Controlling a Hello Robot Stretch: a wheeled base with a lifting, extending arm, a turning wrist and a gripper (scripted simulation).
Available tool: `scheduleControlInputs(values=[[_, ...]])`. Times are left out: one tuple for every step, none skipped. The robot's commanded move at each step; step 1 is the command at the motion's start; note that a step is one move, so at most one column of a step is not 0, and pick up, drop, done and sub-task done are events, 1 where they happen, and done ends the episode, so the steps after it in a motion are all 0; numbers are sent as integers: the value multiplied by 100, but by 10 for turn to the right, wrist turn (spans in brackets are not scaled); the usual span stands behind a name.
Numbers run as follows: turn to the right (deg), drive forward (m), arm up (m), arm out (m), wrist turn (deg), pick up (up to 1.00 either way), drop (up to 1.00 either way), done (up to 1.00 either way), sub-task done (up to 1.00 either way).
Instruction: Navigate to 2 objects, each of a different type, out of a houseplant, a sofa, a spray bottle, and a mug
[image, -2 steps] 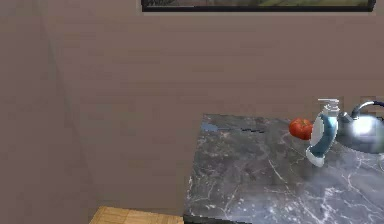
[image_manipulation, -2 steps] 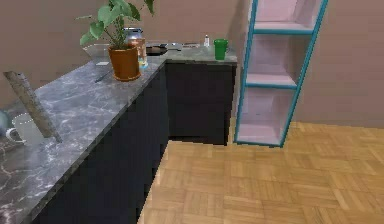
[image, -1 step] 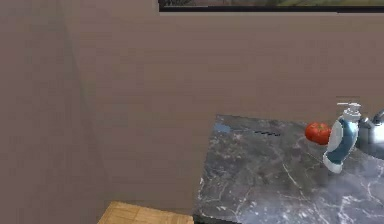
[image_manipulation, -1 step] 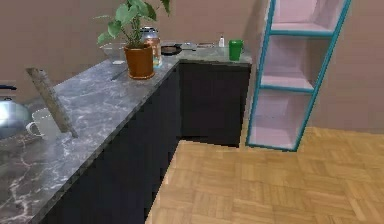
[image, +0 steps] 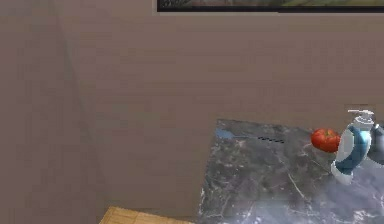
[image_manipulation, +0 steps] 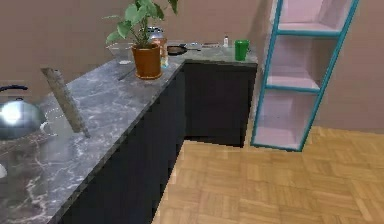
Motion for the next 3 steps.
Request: scheduleControlInputs(values=[[450,0,0,0,0,0,0,0,0],[120,0,0,0,0,0,0,0,0],[0,0,0,0,0,0,0,100,0]])
